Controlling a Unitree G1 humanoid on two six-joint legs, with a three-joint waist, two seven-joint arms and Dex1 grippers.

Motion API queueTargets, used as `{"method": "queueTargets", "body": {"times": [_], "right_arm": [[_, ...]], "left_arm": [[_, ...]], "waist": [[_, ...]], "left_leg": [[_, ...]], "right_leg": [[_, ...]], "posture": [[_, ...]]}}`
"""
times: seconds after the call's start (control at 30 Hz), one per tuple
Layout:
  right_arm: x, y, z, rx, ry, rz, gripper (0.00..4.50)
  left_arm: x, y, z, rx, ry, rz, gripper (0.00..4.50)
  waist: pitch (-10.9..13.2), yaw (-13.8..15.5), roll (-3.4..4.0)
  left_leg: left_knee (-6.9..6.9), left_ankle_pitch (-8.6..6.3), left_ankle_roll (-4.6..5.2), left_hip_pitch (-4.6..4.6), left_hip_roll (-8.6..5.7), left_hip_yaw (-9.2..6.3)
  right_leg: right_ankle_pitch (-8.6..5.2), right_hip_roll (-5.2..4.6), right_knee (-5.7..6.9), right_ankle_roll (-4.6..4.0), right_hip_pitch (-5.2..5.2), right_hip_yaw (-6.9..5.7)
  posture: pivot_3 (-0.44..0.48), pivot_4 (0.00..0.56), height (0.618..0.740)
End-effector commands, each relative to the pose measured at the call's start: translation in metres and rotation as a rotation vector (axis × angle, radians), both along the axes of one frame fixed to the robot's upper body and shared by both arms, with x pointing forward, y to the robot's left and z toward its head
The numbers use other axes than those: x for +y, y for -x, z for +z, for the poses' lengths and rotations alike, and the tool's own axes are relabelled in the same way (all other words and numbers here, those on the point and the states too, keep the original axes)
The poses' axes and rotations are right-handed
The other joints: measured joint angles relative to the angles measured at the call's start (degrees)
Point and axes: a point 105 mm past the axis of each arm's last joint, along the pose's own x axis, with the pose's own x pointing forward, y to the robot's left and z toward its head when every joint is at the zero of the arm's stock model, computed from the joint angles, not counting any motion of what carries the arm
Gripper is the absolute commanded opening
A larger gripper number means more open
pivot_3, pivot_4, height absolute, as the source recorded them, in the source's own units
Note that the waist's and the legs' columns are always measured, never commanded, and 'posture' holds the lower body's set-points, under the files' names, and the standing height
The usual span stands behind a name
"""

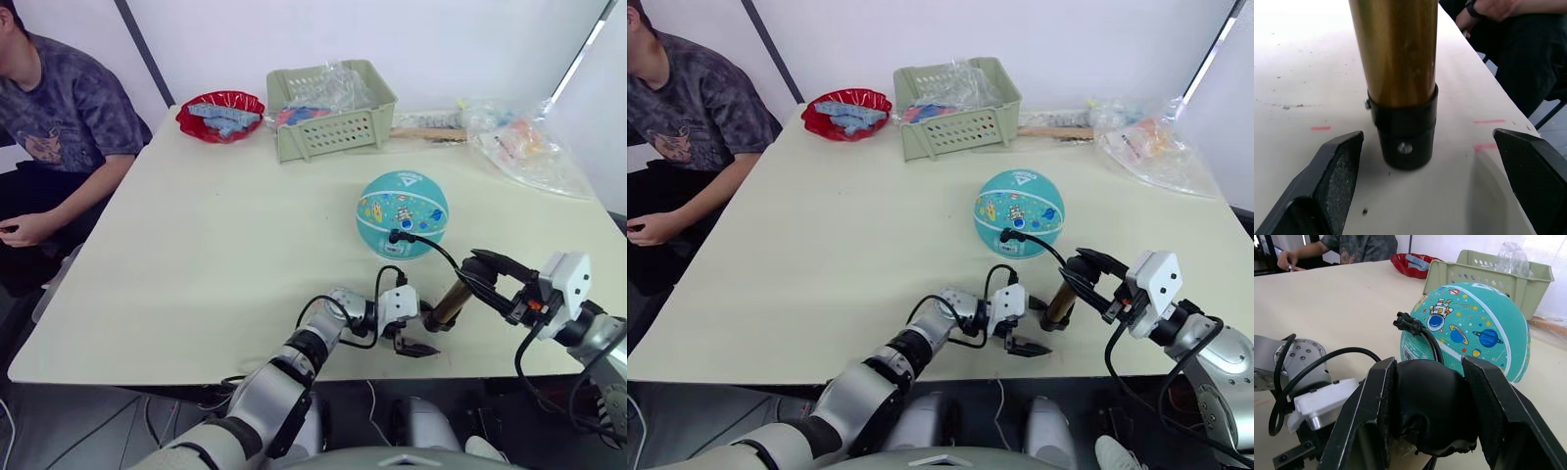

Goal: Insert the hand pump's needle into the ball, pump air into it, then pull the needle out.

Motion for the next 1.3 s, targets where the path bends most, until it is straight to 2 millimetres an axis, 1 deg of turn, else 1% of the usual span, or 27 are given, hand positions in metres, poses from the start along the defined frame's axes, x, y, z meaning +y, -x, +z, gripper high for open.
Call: {"method": "queueTargets", "body": {"times": [0.03, 0.1, 0.2, 0.33, 0.43, 0.6, 0.67, 0.73, 0.8, 0.9, 1.0, 1.1, 1.2, 1.3], "right_arm": [[-0.008, 0.002, -0.015, 0.063, 0.029, -0.032, 1.60], [-0.009, 0.002, -0.013, 0.056, 0.025, -0.032, 1.60], [-0.009, 0.003, -0.014, 0.056, 0.015, -0.038, 1.60], [-0.010, 0.001, -0.013, 0.045, 0.004, -0.049, 1.60], [-0.010, 0.001, -0.010, 0.039, -0.014, -0.048, 1.60], [-0.012, 0.002, -0.009, 0.033, -0.011, -0.051, 1.60], [-0.014, 0.002, -0.008, 0.030, -0.011, -0.052, 1.60], [-0.016, 0.001, -0.007, 0.025, -0.010, -0.061, 1.60], [-0.017, -0.002, -0.003, 0.012, -0.005, -0.075, 1.60], [-0.022, -0.005, 0.008, -0.030, -0.001, -0.091, 1.60], [-0.032, -0.009, 0.018, -0.063, 0.032, -0.107, 1.60], [-0.041, -0.012, 0.027, -0.087, 0.078, -0.115, 1.60], [-0.046, -0.014, 0.033, -0.103, 0.110, -0.110, 1.60], [-0.052, -0.018, 0.044, -0.143, 0.161, -0.104, 1.60]], "left_arm": [[0.022, -0.008, 0.011, -0.006, 0.041, 0.021, 4.50], [0.031, -0.007, 0.024, -0.019, 0.082, -0.005, 4.50], [0.052, -0.008, 0.040, -0.066, 0.110, -0.016, 4.50], [0.079, -0.010, 0.063, -0.095, 0.157, 0.004, 4.50], [0.103, -0.005, 0.082, -0.118, 0.191, -0.001, 4.50], [0.130, 0.006, 0.102, -0.125, 0.217, -0.007, 4.50], [0.145, 0.013, 0.114, -0.129, 0.232, -0.010, 4.50], [0.155, 0.017, 0.124, -0.132, 0.246, -0.007, 4.50], [0.164, 0.021, 0.128, -0.141, 0.228, -0.004, 4.50], [0.181, 0.026, 0.134, -0.147, 0.214, 0.029, 4.50], [0.192, 0.029, 0.135, -0.148, 0.209, 0.067, 4.50], [0.200, 0.029, 0.138, -0.156, 0.222, 0.109, 4.50], [0.206, 0.028, 0.141, -0.166, 0.243, 0.145, 4.50], [0.211, 0.028, 0.142, -0.166, 0.256, 0.170, 4.50]], "waist": [[0.14, 0.02, 0.09], [0.35, -0.03, 0.22], [0.63, 0.20, 0.43], [0.78, 0.24, 0.40], [0.87, 0.10, 0.39], [1.07, 0.10, 0.65], [1.10, 0.12, 0.63], [1.18, 0.10, 0.64], [1.24, 0.22, 0.66], [1.33, 0.08, 0.76], [1.45, 0.08, 0.89], [1.57, 0.38, 0.95], [1.64, 0.58, 0.91], [1.83, 0.13, 1.03]], "left_leg": [[0.00, 0.00, 0.00, -0.02, -0.01, 0.00], [0.00, 0.01, -0.01, -0.03, 0.00, 0.01], [0.00, 0.10, -0.17, -0.06, -0.02, 0.00], [0.02, 0.15, -0.25, -0.12, -0.11, 0.02], [0.01, 0.15, -0.26, -0.10, -0.11, 0.04], [0.00, 0.25, -0.43, -0.07, -0.04, 0.00], [0.00, 0.28, -0.47, -0.07, -0.04, 0.00], [0.00, 0.28, -0.48, -0.07, -0.04, 0.01], [0.00, 0.30, -0.51, -0.08, -0.05, 0.00], [0.00, 0.33, -0.56, -0.07, -0.08, 0.00], [-0.01, 0.33, -0.57, -0.07, -0.07, 0.02], [-0.01, 0.34, -0.58, -0.09, -0.09, 0.04], [0.00, 0.35, -0.59, -0.11, -0.12, 0.04], [-0.01, 0.36, -0.60, -0.11, -0.11, 0.11]], "right_leg": [[0.00, 0.00, 0.00, 0.00, -0.02, 0.00], [0.00, 0.00, 0.01, 0.00, -0.03, 0.00], [0.00, -0.05, 0.01, 0.00, -0.04, 0.00], [0.01, -0.20, 0.00, 0.02, -0.03, -0.02], [0.01, -0.18, 0.00, 0.02, -0.03, 0.00], [0.00, -0.03, 0.08, 0.01, -0.04, -0.01], [0.00, -0.04, 0.08, 0.02, -0.03, -0.01], [0.00, -0.04, 0.08, 0.02, -0.03, 0.00], [0.00, -0.05, 0.08, 0.03, -0.03, 0.00], [0.00, -0.05, 0.09, 0.04, -0.02, 0.03], [0.00, -0.02, 0.08, 0.05, -0.04, 0.06], [0.00, -0.03, 0.09, 0.05, -0.03, 0.07], [0.00, -0.02, 0.08, 0.06, -0.03, 0.09], [0.00, 0.03, 0.11, 0.07, -0.03, 0.16]], "posture": [[0.000, 0.150, 0.738], [0.000, 0.150, 0.738], [0.000, 0.150, 0.738], [0.000, 0.150, 0.738], [0.000, 0.150, 0.738], [0.000, 0.150, 0.738], [0.000, 0.150, 0.738], [0.000, 0.150, 0.738], [0.000, 0.150, 0.738], [0.000, 0.150, 0.738], [0.000, 0.150, 0.738], [0.000, 0.150, 0.738], [0.000, 0.150, 0.738], [0.000, 0.150, 0.738]]}}
